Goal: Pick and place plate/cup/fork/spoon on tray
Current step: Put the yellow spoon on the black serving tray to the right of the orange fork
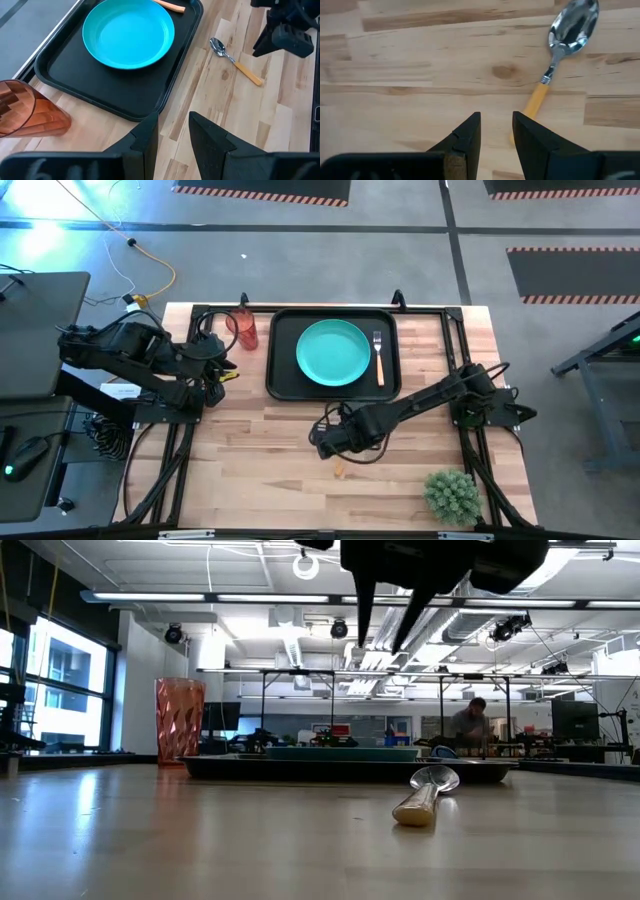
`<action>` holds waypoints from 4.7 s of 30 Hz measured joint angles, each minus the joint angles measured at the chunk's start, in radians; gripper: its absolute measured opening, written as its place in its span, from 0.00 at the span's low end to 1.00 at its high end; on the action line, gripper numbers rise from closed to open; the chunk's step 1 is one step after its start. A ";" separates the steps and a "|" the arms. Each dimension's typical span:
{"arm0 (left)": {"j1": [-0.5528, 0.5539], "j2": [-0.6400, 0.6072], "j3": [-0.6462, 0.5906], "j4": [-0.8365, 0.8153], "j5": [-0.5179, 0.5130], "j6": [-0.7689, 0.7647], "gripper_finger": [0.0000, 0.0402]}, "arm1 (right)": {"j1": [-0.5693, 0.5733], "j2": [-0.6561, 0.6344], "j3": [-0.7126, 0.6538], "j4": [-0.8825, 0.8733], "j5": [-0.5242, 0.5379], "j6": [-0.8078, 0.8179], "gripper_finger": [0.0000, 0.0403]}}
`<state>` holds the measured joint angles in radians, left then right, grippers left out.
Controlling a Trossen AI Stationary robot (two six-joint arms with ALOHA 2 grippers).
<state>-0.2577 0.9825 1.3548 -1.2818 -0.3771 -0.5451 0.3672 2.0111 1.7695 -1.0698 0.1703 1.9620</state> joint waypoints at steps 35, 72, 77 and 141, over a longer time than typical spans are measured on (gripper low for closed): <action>0.000 0.000 0.001 0.000 0.000 0.000 0.25 | 0.033 0.157 -0.001 -0.052 -0.046 0.285 0.26; 0.000 0.000 0.001 0.000 0.000 0.015 0.25 | 0.038 0.230 -0.075 0.033 -0.066 0.301 0.23; 0.000 0.000 0.001 0.000 0.000 0.015 0.25 | 0.038 0.231 -0.076 0.030 -0.068 0.283 0.11; 0.145 0.001 0.001 0.020 -0.040 0.069 0.25 | -0.401 -0.630 -0.603 -0.138 0.374 -0.410 0.05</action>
<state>-0.1125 0.9837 1.3556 -1.2619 -0.4168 -0.4761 -0.0341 1.3816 1.1660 -1.2081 0.5448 1.5523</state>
